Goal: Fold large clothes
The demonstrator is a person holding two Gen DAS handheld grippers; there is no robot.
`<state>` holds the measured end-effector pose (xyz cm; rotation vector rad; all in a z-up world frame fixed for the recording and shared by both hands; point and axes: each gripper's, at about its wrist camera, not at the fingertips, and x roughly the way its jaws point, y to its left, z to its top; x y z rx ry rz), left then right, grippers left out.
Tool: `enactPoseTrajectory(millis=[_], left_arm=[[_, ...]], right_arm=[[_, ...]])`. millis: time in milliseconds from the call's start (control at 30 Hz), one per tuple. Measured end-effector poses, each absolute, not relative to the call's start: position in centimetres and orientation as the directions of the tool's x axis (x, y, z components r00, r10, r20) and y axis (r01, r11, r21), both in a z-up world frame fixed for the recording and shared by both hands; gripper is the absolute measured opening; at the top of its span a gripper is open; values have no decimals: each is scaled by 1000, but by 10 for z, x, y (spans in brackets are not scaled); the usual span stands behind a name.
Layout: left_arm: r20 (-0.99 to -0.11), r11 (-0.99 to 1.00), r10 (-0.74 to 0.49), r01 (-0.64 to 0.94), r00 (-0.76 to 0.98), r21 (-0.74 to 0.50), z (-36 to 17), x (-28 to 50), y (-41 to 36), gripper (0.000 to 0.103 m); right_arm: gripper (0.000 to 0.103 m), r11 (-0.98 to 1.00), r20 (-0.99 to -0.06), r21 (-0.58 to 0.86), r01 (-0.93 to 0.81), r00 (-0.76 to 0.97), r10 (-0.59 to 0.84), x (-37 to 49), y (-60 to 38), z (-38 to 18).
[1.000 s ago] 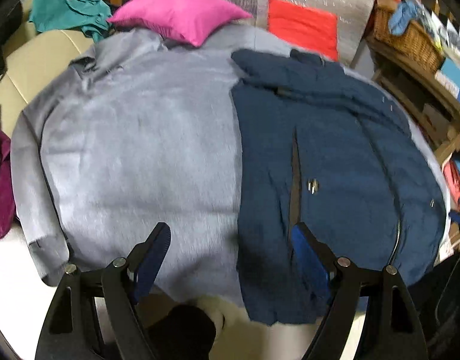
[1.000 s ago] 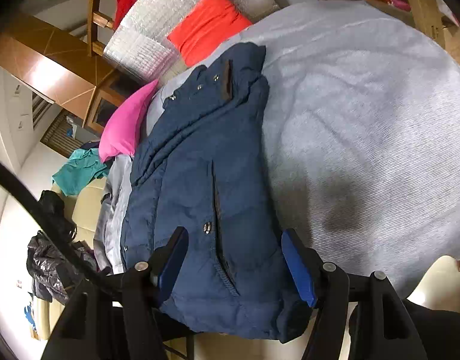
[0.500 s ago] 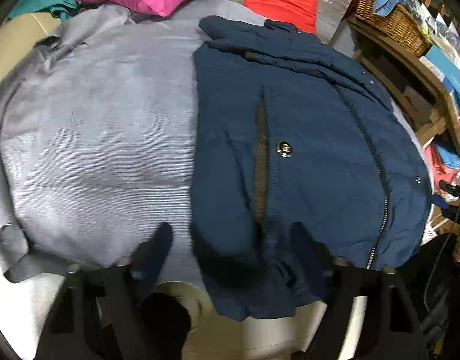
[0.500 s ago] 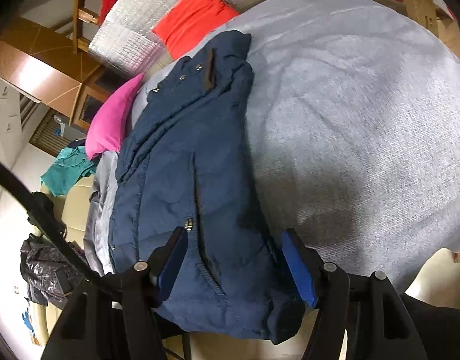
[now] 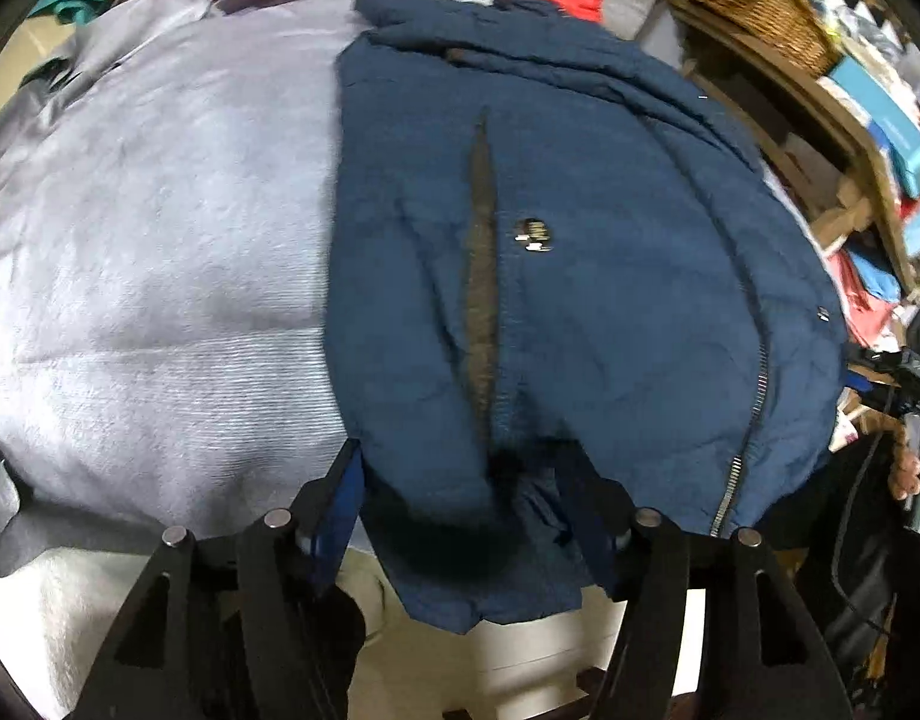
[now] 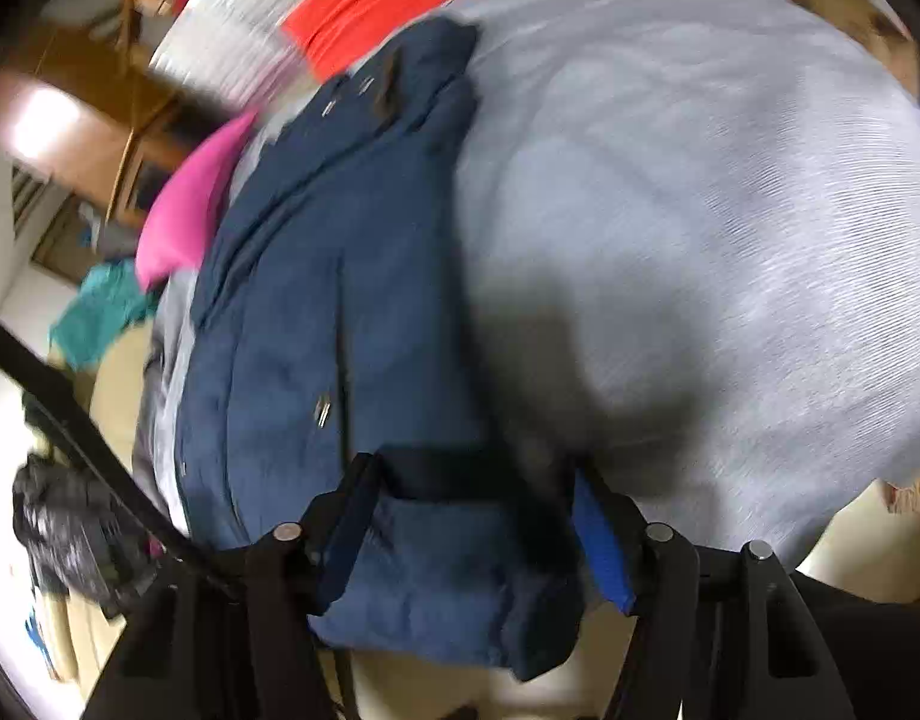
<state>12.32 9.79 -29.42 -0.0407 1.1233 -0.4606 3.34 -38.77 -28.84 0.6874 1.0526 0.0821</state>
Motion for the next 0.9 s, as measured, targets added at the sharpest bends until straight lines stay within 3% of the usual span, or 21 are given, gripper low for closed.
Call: enactPoseTrajectory(millis=[33, 100, 233, 300, 367, 433, 467, 533, 667, 733, 800, 900], left_arm=[[-849, 899, -392, 343, 353, -272, -292, 122, 99, 61], [-834, 889, -417, 352, 361, -292, -288, 119, 102, 44], [-819, 878, -453, 336, 351, -342, -287, 120, 109, 43], [-836, 885, -441, 312, 325, -346, -294, 123, 109, 61], [-846, 885, -437, 312, 305, -345, -298, 123, 107, 61], [-839, 876, -439, 358, 322, -321, -294, 117, 102, 59], [-828, 868, -451, 379, 333, -320, -290, 115, 101, 51], [-820, 865, -453, 394, 349, -310, -290, 115, 97, 47], [-856, 885, -425, 336, 296, -323, -305, 123, 100, 50], [-857, 883, -429, 331, 284, -332, -309, 127, 96, 52], [-850, 875, -436, 361, 297, -323, -305, 125, 93, 48], [-832, 862, -446, 410, 329, -299, -297, 119, 87, 35]], right_arm=[[55, 798, -769, 557, 229, 504, 393, 33, -381, -288], [52, 798, -730, 589, 126, 506, 459, 30, -363, -281], [52, 817, -709, 575, 49, 527, 468, 31, -351, -271], [52, 830, -767, 541, 133, 482, 423, 38, -355, -286], [52, 837, -783, 528, 144, 465, 413, 43, -352, -290], [52, 839, -752, 540, 69, 489, 443, 41, -345, -280], [51, 828, -709, 560, 3, 518, 478, 37, -339, -269], [51, 803, -656, 594, -53, 546, 521, 34, -337, -259], [51, 852, -776, 520, 67, 453, 438, 48, -336, -286], [51, 869, -791, 493, 42, 437, 428, 51, -328, -286], [51, 853, -753, 521, -21, 460, 471, 48, -322, -275], [41, 822, -684, 563, -86, 510, 522, 46, -320, -260]])
